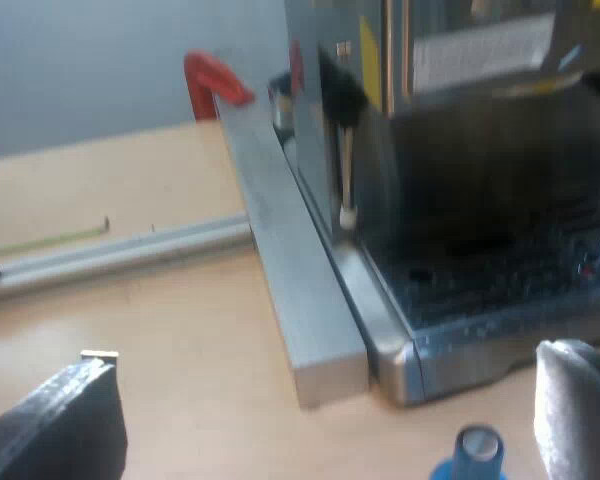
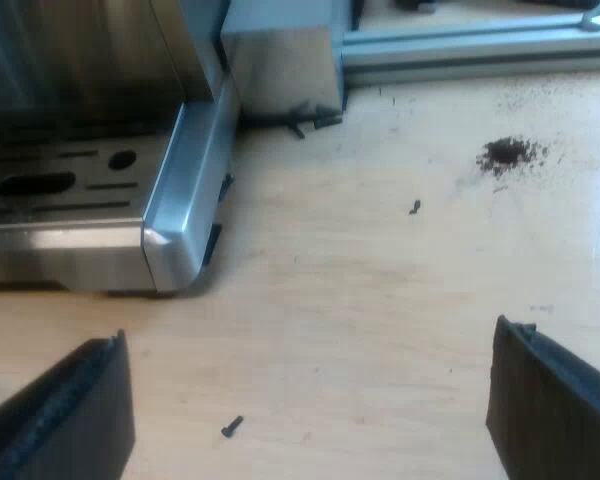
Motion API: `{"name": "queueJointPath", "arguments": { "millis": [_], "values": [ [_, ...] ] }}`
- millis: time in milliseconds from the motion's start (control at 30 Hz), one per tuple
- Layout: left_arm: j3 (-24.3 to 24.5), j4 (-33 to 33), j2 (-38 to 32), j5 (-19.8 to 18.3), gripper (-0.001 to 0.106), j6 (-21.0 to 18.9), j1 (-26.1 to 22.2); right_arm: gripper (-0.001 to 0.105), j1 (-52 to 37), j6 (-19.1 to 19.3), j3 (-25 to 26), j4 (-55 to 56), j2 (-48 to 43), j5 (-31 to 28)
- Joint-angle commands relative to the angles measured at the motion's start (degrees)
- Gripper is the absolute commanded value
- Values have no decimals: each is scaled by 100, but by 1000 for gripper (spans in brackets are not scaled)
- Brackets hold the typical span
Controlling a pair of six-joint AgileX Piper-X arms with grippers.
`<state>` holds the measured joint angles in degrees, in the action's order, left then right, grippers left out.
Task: Grind coffee beans and then tamp
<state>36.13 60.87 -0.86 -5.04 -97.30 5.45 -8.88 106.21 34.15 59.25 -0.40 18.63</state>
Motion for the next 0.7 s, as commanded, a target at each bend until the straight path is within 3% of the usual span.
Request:
{"name": "queueJointPath", "arguments": {
  "millis": [33, 200, 700],
  "values": [
    [-270, -151, -783, -39, 84, -27, 1, 74, -14, 57, -81, -27, -263, 100],
    [-691, -291, -783, -142, 84, -41, 1, 74, -14, 55, -369, -27, -263, 100],
    [-791, -491, -783, -100, 84, -1, 1, 74, -14, 44, -420, -56, -263, -88]
  ]
}}
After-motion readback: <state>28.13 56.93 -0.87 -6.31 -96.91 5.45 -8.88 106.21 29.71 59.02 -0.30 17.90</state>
